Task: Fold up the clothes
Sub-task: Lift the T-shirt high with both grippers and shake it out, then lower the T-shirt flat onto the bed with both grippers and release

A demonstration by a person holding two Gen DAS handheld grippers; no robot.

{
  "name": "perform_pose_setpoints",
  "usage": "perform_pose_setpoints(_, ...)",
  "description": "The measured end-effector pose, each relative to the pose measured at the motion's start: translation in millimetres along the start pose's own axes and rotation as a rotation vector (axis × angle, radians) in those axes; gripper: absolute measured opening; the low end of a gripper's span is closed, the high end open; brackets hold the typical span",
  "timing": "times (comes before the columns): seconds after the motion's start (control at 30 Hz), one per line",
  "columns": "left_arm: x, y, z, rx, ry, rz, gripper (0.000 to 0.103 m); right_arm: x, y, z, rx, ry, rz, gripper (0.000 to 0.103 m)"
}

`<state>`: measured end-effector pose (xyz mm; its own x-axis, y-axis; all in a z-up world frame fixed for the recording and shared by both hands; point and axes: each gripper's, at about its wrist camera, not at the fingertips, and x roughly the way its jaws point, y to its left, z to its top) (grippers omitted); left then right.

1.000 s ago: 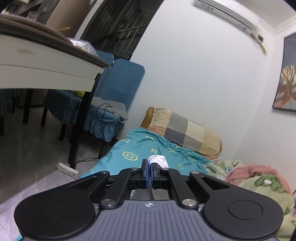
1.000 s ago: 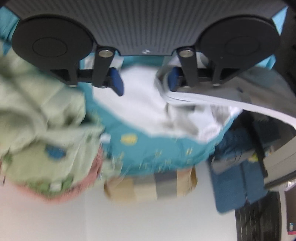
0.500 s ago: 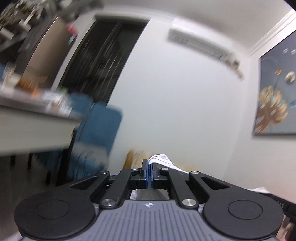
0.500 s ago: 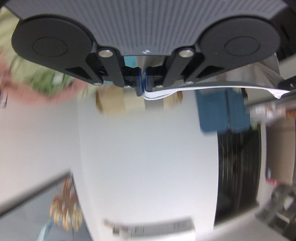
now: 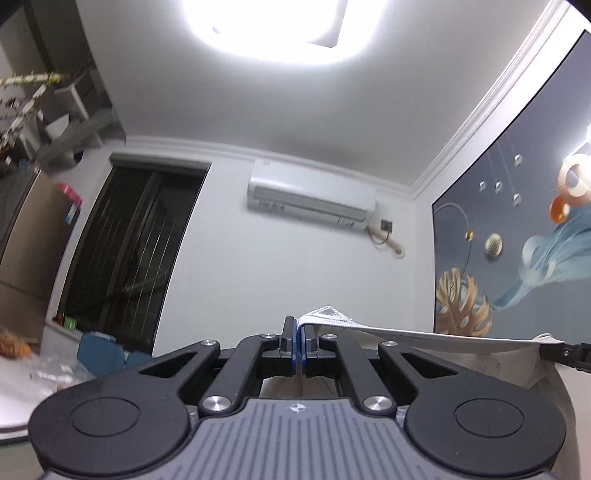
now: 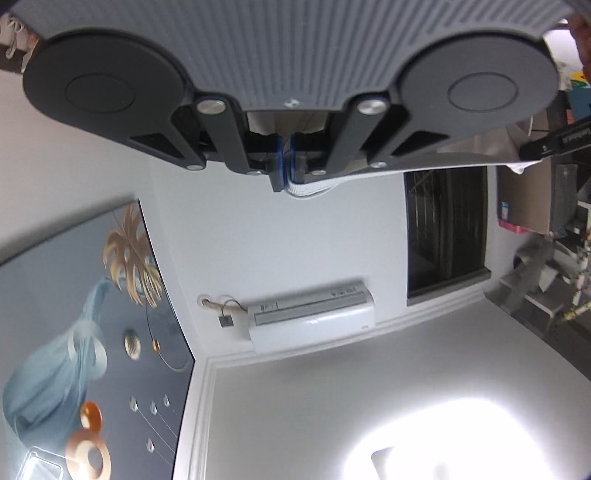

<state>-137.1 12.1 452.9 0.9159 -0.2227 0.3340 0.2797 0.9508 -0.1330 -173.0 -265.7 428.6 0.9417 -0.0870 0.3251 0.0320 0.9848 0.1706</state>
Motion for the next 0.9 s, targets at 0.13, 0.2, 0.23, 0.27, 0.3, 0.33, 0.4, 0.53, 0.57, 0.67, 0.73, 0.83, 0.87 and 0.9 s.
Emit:
perform_pose_setpoints(0.13,6.4,-6.4,9.2,0.031,0.046,-0.002,0.002,9.6,-0.3,5.8,-0.01,0.048,0.006,0.006)
perform_pose_setpoints(0.2,21.3,0.0,-3.6,0.042,0.084,0.007,0.002,24.4,-2.1,-10.8,-0.019,0.09,0.002,0.006)
perform_pose_setpoints(0.23,33.6,6.1,-17.9,0.044,0.108,0.014,0.002,34.2,-3.0,-25.2,-0.024,0.117,-0.003,0.006)
perform_pose_setpoints(0.27,47.8,13.0,-35.5,0.043,0.137,0.021,0.002,44.4,-4.0,-40.1,-0.027,0.144,-0.008,0.006)
perform_pose_setpoints(0.3,63.8,20.7,-56.1,0.041,0.172,0.029,0.002,57.6,-5.8,-59.4,-0.026,0.178,-0.014,0.006)
perform_pose_setpoints(0.33,80.6,29.3,-78.6,0.043,0.205,0.039,0.002,71.1,-7.8,-78.8,-0.024,0.212,-0.02,0.006)
perform_pose_setpoints(0.4,115.4,48.2,-126.9,0.05,0.27,0.063,0.003,104.0,-13.3,-123.2,-0.016,0.288,-0.032,0.006)
perform_pose_setpoints(0.53,192.0,81.9,-235.5,0.092,0.381,0.1,0.003,183.9,-24.2,-229.8,-0.017,0.44,-0.068,0.006)
perform_pose_setpoints(0.57,214.1,91.2,-265.5,0.097,0.411,0.109,0.003,206.5,-27.2,-257.9,-0.019,0.472,-0.076,0.006)
perform_pose_setpoints(0.67,279.6,118.7,-364.0,0.071,0.506,0.136,0.003,274.8,-38.4,-350.3,-0.042,0.559,-0.107,0.006)
perform_pose_setpoints(0.73,319.9,137.2,-438.2,0.062,0.555,0.159,0.004,318.4,-45.7,-415.0,-0.07,0.607,-0.13,0.006)
perform_pose_setpoints(0.83,376.8,163.6,-553.2,0.062,0.622,0.191,0.004,377.4,-62.6,-516.4,-0.111,0.663,-0.147,0.006)
perform_pose_setpoints(0.87,391.2,171.6,-590.2,0.064,0.653,0.201,0.004,395.2,-68.7,-550.7,-0.125,0.685,-0.151,0.006)
perform_pose_setpoints(0.9,402.3,179.1,-625.8,0.067,0.691,0.209,0.004,409.9,-77.0,-584.9,-0.132,0.719,-0.155,0.006)
